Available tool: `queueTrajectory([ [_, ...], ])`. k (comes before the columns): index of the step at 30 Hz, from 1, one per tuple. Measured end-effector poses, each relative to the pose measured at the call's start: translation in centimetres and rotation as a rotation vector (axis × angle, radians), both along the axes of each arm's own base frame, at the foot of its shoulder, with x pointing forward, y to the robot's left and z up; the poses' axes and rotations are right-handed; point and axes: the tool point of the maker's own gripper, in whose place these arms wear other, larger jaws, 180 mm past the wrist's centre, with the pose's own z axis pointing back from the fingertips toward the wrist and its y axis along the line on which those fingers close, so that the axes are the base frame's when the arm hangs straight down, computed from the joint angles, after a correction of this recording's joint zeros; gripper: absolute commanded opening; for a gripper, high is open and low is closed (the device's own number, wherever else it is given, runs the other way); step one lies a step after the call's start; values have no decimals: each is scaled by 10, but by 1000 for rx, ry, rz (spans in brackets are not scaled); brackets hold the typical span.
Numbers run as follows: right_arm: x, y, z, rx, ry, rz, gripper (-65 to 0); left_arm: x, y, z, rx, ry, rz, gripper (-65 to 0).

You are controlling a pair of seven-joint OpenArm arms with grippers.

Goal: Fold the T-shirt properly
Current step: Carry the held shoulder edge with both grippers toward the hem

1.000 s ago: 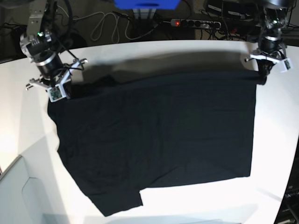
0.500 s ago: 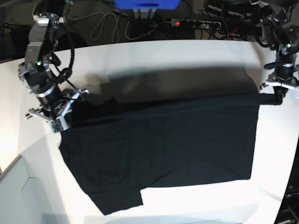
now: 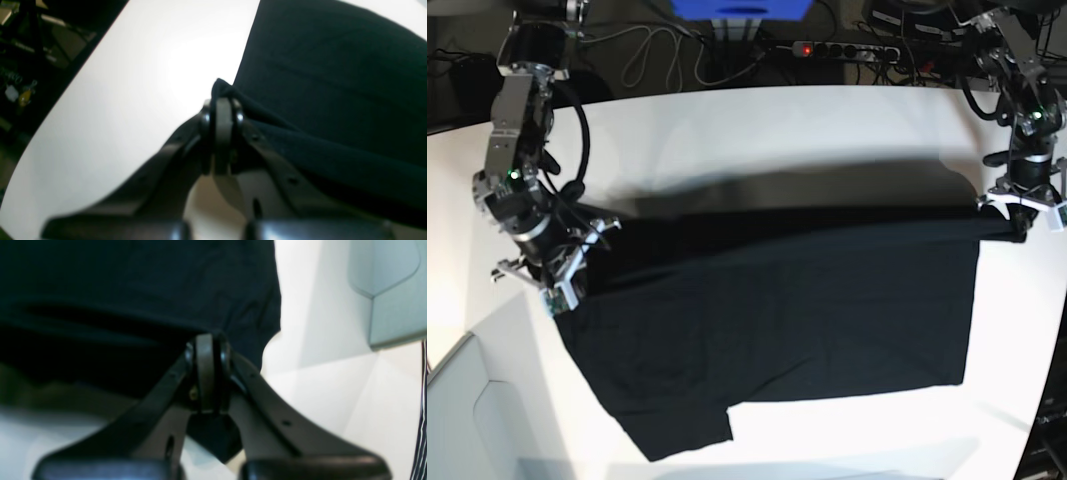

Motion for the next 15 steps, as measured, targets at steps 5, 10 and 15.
queueTrajectory([
  [5,26,12,0,-2,8,37,-646,5,-10,-5,35,27,-43,-650],
  [10,51,24,3,2,3,74,-646,8,-16,-8,38,36,-61,-650],
  [15,70,41,6,40,-13,118,-646,8,-16,-8,37,35,-61,-650],
])
